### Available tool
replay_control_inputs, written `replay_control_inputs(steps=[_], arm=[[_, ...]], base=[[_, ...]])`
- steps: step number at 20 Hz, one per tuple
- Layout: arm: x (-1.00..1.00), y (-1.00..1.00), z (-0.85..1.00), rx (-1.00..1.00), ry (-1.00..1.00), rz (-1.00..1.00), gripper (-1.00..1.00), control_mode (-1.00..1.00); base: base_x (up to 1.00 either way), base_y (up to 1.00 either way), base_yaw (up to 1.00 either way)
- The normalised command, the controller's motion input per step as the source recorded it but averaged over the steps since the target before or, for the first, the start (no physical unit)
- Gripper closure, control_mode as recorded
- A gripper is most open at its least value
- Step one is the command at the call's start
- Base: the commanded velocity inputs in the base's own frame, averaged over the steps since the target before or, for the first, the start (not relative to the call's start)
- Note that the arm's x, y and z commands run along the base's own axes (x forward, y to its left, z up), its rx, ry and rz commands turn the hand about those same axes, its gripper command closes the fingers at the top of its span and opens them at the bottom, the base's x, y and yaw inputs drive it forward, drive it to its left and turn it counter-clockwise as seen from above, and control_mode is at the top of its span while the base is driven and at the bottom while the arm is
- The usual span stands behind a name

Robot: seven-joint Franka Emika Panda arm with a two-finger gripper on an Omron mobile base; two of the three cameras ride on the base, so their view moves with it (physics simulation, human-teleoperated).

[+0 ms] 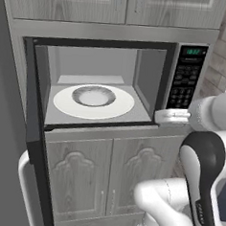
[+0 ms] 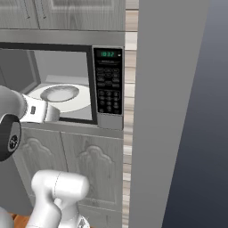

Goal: Pick the hotdog bun from the counter and place it in the microwave. Then turn on the microwave.

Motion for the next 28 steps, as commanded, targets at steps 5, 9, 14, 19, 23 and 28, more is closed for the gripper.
replay_control_inputs(steps=[5, 9, 14, 19, 23, 28], arm=[[0.00, -0.19, 0.00, 0.06, 0.00, -0.09, -1.00, -1.00], [0.00, -0.13, 0.00, 0.04, 0.00, -0.09, -1.00, -1.00], [0.00, -0.16, 0.00, 0.05, 0.00, -0.10, -1.00, -1.00], [0.00, -0.19, 0.00, 0.05, 0.00, -0.10, -1.00, -1.00], [0.00, -0.12, 0.00, 0.04, 0.00, -0.05, -1.00, -1.00], [0.00, -0.03, -0.03, 0.03, 0.00, -0.01, -1.00, -1.00]], base=[[0.00, 0.00, 0.00], [0.00, 0.00, 0.00], [0.00, 0.00, 0.00], [0.00, 0.00, 0.00], [0.00, 0.00, 0.00], [0.00, 0.00, 0.00]])
